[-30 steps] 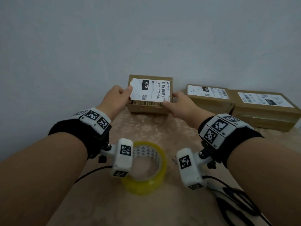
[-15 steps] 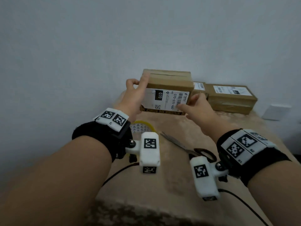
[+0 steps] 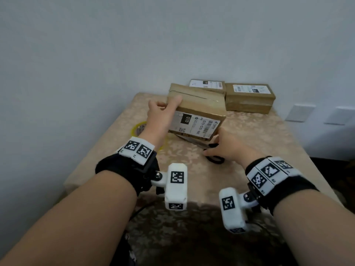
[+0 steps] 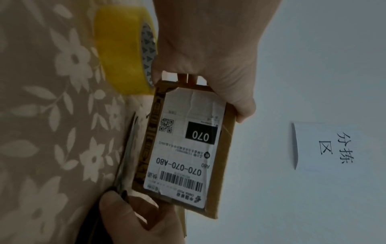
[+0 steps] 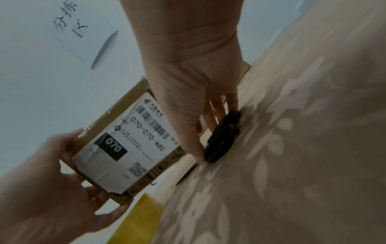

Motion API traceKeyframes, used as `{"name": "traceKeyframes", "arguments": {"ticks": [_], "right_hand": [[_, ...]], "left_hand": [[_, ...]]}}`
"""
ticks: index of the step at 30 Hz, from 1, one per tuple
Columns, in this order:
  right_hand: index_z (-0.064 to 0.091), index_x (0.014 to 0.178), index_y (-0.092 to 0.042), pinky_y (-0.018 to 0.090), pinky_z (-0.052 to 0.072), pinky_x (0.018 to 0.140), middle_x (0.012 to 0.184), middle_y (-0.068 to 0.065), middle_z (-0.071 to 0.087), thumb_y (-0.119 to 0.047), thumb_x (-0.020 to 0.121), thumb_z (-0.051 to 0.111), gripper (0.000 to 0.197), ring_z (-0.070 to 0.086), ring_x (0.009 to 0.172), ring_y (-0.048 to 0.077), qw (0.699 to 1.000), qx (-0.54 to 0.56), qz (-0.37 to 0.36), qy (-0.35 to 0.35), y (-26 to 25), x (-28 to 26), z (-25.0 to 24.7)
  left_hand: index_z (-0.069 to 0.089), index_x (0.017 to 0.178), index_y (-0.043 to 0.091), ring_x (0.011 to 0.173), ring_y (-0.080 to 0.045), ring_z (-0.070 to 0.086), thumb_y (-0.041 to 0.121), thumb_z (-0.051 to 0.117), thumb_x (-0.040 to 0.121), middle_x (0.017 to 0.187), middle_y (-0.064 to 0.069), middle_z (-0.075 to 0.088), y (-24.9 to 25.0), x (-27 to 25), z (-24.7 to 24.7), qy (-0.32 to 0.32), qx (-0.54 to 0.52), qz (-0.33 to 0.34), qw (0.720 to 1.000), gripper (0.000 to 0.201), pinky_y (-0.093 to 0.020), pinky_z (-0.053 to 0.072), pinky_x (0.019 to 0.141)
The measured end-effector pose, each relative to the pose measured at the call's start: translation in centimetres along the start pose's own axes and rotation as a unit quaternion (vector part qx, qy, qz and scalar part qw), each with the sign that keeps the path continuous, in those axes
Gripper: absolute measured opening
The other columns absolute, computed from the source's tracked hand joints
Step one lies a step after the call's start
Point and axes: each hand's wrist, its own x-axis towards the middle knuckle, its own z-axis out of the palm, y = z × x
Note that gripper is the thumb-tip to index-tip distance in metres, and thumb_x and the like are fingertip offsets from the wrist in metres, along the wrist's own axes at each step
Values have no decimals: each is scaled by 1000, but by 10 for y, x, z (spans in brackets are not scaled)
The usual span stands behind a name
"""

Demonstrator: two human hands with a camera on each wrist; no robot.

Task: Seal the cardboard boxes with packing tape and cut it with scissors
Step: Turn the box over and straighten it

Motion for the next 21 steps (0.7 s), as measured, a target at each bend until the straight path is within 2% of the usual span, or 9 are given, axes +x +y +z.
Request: {"name": "traceKeyframes", "arguments": {"ticks": [2, 5, 8, 12, 14, 15, 18, 19, 21], "right_hand": [[45, 130, -15, 29, 43, 84, 124, 6, 59, -26, 74, 79, 66, 55, 111, 23, 1000, -19, 4, 24, 9, 5, -4], [50, 120, -13, 33, 47, 78, 113, 7, 62, -31, 75, 76, 55, 58, 101, 27, 994, -60, 45, 75, 26, 7, -13], [51, 111, -14, 35, 49, 77, 109, 9, 64, -28, 79, 72, 41, 60, 99, 29, 986, -82, 81, 118, 41, 4, -22], [54, 122, -11, 31, 42, 77, 116, 11, 62, -21, 87, 64, 38, 58, 106, 29, 980, -73, 84, 165, 52, 2, -31], [61, 114, -13, 29, 42, 74, 107, 8, 64, -12, 94, 50, 23, 60, 94, 25, 977, 26, 31, 208, 46, -1, -36], [62, 110, -13, 30, 44, 71, 101, 7, 65, -8, 96, 41, 26, 60, 86, 24, 969, 123, 11, 212, 40, -4, -38], [63, 109, -12, 36, 56, 69, 93, 11, 65, -6, 99, 28, 37, 61, 77, 29, 908, 387, 27, 158, 20, -15, -44], [63, 110, -11, 37, 57, 71, 96, 13, 65, -9, 100, 30, 35, 62, 80, 30, 901, 408, 36, 147, 17, -19, -46], [63, 108, -11, 38, 58, 71, 101, 13, 66, -24, 102, 35, 32, 64, 82, 28, 894, 424, 46, 136, 14, -23, -50]], "left_hand": [[39, 108, 22, 99, -15, 55, 66, 63, 64, 108, 0, 54, 1, 1, 3, -17, 27, 14, 999, 67, -29, 42, 70], [42, 111, 22, 92, -8, 53, 56, 61, 81, 105, 3, 54, -1, 3, 9, -39, 53, 23, 998, 50, -27, 38, 66], [51, 117, 24, 93, -5, 54, 52, 54, 88, 108, 7, 57, 0, -1, 17, -75, 77, 41, 993, 40, -26, 39, 68], [58, 107, 28, 87, -3, 54, 44, 51, 92, 96, 13, 60, 4, -6, 26, -90, 77, 52, 992, 24, -25, 40, 69], [59, 93, 29, 84, -4, 54, 40, 51, 94, 90, 12, 60, 3, -6, 28, -90, 66, 66, 992, 13, -25, 42, 73], [59, 89, 29, 84, -4, 54, 38, 51, 94, 90, 11, 60, 3, -6, 28, -89, 60, 69, 992, 13, -26, 44, 76], [61, 85, 32, 93, -8, 55, 38, 51, 94, 93, 12, 61, -1, -4, 27, -99, 48, 61, 992, 15, -36, 44, 90], [62, 85, 34, 94, -6, 55, 37, 50, 94, 93, 15, 61, -2, -3, 26, -105, 37, 53, 992, 15, -35, 45, 89], [61, 89, 35, 90, 3, 51, 31, 47, 96, 93, 21, 58, -3, -3, 25, -119, 17, 41, 992, 16, -24, 40, 75]]}}
